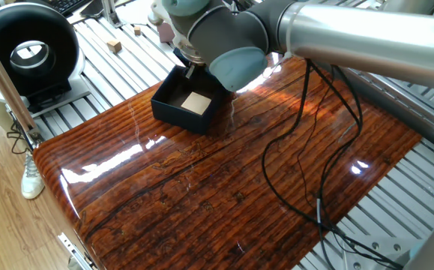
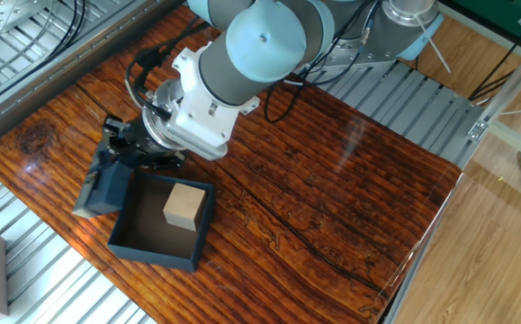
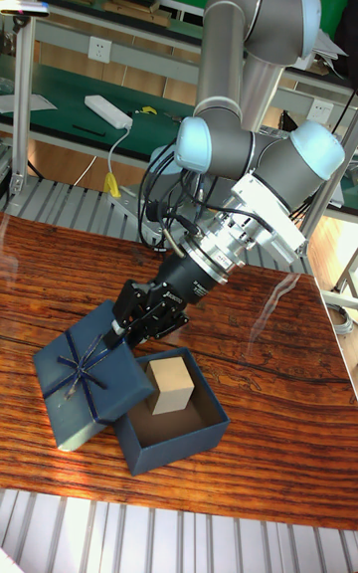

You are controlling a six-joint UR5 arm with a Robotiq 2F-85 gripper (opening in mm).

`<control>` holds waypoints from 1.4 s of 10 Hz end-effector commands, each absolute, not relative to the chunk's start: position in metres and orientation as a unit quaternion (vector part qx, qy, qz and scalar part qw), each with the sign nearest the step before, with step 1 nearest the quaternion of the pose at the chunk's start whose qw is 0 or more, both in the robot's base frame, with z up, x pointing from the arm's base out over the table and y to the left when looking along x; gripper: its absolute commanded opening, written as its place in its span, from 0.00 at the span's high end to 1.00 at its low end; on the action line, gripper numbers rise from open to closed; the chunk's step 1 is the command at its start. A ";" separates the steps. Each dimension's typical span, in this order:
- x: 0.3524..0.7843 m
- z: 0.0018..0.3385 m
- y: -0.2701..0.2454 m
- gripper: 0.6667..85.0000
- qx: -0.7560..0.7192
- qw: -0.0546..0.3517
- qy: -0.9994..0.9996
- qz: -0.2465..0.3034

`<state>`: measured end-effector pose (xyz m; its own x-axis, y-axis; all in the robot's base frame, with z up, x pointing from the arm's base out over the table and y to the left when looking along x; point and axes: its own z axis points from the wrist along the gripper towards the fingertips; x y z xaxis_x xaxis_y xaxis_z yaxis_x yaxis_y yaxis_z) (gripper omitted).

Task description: Cover the box

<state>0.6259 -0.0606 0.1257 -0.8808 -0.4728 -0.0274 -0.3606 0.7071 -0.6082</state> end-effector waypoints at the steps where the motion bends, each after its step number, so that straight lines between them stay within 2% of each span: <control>1: 0.616 0.118 -0.055 0.79 -0.201 0.082 0.934 -0.285; 4: 0.607 0.120 -0.038 0.79 -0.170 0.079 0.945 -0.268; 7: 0.616 0.126 -0.034 0.80 -0.174 0.106 0.936 -0.285; 11: 0.606 0.113 -0.002 0.79 -0.141 0.128 0.950 -0.247; 14: 0.604 0.123 -0.004 0.79 -0.153 0.138 0.942 -0.264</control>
